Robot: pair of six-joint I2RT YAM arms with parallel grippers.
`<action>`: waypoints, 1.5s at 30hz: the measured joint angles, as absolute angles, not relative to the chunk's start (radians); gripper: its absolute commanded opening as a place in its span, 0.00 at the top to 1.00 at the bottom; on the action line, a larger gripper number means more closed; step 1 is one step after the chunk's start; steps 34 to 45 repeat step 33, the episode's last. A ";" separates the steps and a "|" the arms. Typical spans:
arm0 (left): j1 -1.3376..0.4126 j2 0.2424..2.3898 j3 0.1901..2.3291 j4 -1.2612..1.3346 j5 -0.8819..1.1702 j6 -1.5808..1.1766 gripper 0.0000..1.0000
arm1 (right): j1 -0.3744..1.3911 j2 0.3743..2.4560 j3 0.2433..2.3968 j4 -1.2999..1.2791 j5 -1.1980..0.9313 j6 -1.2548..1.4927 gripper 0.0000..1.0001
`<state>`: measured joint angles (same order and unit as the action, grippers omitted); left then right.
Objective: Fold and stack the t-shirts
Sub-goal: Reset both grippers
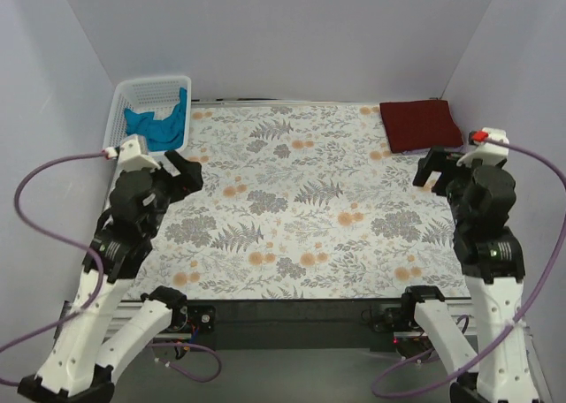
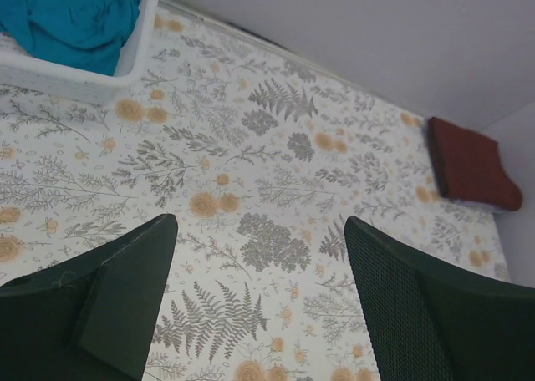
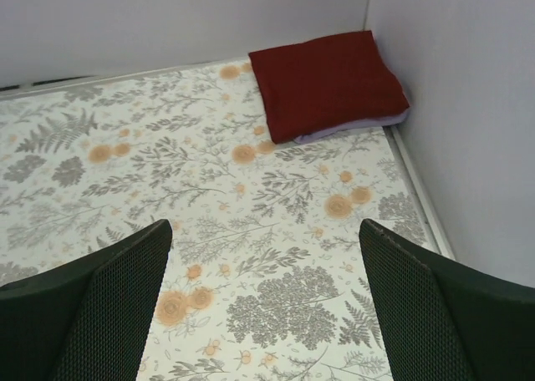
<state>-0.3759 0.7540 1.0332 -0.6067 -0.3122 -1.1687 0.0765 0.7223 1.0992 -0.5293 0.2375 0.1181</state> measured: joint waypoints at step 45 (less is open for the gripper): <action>-0.376 0.188 0.559 -0.544 -0.388 -1.249 0.04 | 0.186 0.145 0.605 -0.550 0.251 0.064 0.02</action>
